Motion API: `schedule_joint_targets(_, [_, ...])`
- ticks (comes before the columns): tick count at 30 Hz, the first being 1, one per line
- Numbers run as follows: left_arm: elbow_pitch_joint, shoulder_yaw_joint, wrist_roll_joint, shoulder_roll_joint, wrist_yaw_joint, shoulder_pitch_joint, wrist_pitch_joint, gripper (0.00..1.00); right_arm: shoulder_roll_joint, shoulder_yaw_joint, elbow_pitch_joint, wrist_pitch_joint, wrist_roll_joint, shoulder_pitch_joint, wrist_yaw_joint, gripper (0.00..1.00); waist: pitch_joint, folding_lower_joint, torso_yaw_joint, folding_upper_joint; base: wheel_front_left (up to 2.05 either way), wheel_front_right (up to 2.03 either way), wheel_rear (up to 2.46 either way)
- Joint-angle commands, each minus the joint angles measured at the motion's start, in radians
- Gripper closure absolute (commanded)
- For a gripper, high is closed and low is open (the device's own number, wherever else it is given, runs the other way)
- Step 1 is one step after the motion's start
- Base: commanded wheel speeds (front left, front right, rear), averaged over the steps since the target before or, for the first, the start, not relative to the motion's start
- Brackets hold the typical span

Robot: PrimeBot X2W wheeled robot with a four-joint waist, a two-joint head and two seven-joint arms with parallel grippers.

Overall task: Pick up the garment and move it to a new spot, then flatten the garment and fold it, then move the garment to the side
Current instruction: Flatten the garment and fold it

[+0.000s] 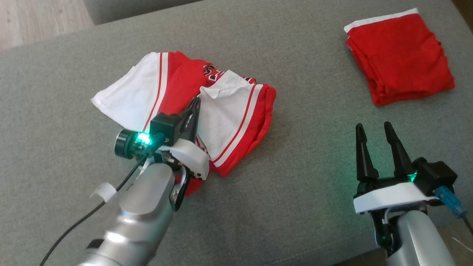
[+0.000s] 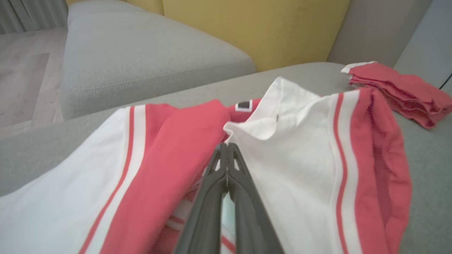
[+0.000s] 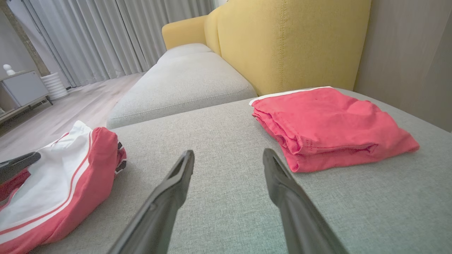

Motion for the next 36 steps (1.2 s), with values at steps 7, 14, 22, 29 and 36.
schedule_joint_targets(7, [-0.15,0.056,-0.001,0.044,-0.015,-0.119,-0.043,1.0,-0.004,0.039,-0.019,-0.011,0.017,-0.026,-0.002,0.0,-0.05,0.0,0.001,0.0,0.0,0.0,0.0])
schedule_joint_targets(14, [-0.3,0.147,-0.011,0.161,0.008,-0.226,-0.038,1.0,-0.004,0.039,-0.015,-0.011,0.026,-0.019,-0.002,0.0,-0.086,0.0,0.015,0.0,0.0,0.0,0.0])
schedule_joint_targets(22, [-0.344,0.303,-0.037,0.406,0.074,-0.244,0.02,1.0,-0.004,0.048,-0.021,-0.011,0.027,-0.015,-0.002,0.0,-0.094,0.0,0.069,0.0,0.0,0.0,0.0])
schedule_joint_targets(29, [-0.372,0.38,-0.062,0.557,0.074,-0.132,0.003,1.0,-0.004,0.05,-0.018,-0.011,0.021,-0.014,-0.002,0.0,-0.091,0.0,0.121,0.0,0.0,0.0,0.0])
schedule_joint_targets(36, [-0.417,0.357,-0.038,0.611,0.097,0.062,0.003,1.0,-0.004,0.058,-0.008,-0.011,0.0,-0.014,-0.002,0.0,-0.096,0.0,0.187,0.0,0.0,0.0,0.0])
